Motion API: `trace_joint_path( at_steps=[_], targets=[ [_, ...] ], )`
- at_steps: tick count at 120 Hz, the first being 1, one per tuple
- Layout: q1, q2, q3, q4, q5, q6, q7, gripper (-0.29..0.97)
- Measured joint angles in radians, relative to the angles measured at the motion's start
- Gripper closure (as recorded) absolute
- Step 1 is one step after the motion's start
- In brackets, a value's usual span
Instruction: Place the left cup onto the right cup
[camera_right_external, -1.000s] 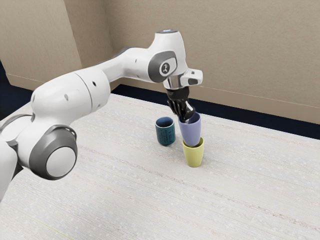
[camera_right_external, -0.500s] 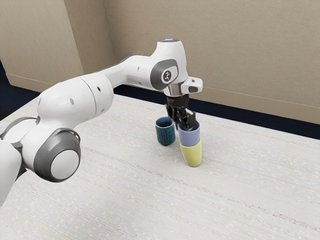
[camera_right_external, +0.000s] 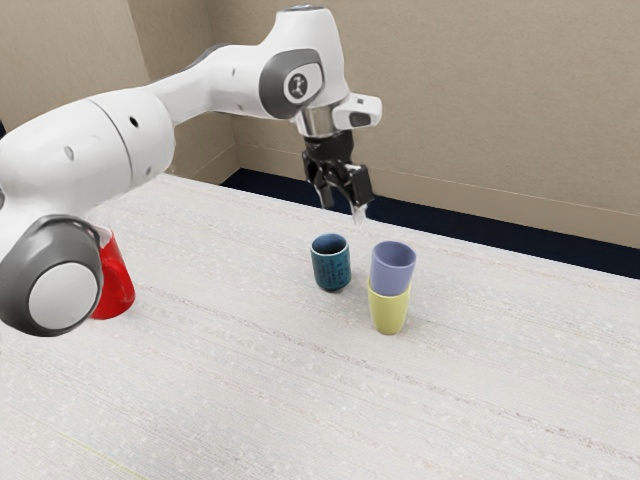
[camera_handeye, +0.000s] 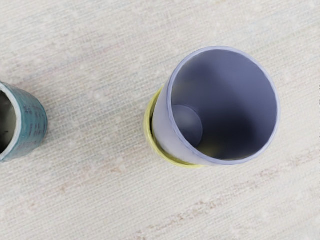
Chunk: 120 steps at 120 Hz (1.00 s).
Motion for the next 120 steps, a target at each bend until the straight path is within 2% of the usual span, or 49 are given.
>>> trace_joint_path(
  at_steps=[15, 36, 64, 95, 120],
  targets=[
    [0.022, -0.116, 0.0, -0.132, 0.0, -0.005, -0.001, 0.02],
    [0.068, -0.223, 0.005, -0.274, 0.007, -0.004, -0.004, 0.01],
    [0.087, -0.424, 0.06, -0.466, 0.037, 0.039, -0.01, 0.0],
    [0.089, -0.551, 0.077, -0.502, 0.056, 0.041, -0.011, 0.0],
    [0.088, -0.592, 0.077, -0.52, 0.057, 0.042, -0.011, 0.0]
  ],
)
